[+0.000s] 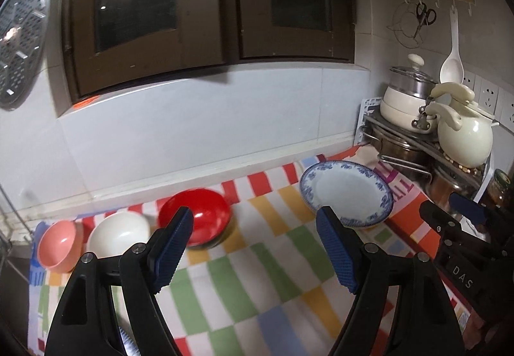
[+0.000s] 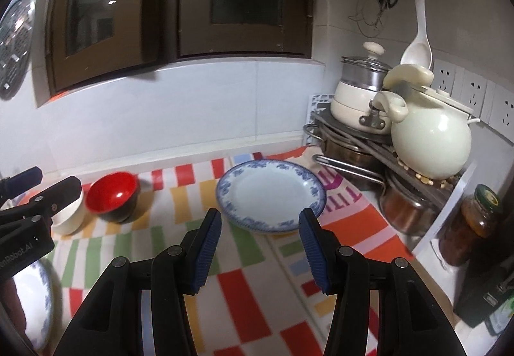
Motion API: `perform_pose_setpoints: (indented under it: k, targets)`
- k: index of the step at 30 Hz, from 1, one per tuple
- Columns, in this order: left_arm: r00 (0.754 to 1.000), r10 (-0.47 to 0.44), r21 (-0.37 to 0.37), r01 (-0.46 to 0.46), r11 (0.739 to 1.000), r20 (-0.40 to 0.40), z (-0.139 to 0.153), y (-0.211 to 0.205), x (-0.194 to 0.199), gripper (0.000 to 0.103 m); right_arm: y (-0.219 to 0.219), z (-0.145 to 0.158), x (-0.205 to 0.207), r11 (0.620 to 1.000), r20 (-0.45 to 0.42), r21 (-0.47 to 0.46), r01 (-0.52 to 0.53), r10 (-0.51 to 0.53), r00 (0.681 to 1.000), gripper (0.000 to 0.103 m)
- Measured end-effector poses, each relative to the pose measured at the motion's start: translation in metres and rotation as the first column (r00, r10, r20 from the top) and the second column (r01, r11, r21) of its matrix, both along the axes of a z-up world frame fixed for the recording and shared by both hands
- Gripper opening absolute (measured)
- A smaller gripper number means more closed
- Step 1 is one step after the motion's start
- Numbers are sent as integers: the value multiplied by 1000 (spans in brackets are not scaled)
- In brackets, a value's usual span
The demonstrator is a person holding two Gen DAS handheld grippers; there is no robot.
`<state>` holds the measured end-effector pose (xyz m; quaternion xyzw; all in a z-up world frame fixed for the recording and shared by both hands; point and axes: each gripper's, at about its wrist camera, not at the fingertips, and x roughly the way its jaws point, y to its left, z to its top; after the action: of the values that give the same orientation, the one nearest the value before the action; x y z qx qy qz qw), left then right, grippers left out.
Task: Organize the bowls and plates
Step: 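Move both tools toward the smaller blue-and-white plate by the pot rack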
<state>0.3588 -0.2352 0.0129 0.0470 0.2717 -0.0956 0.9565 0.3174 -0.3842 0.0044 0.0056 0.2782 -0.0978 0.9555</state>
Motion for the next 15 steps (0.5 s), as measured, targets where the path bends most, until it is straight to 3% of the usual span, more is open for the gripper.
perform_pose_setpoints:
  k: [15]
  targets:
    - [999, -39, 13, 39, 999, -33, -34, -63, 91, 79, -74, -40, 76, 989, -29, 55, 135, -134, 991, 53]
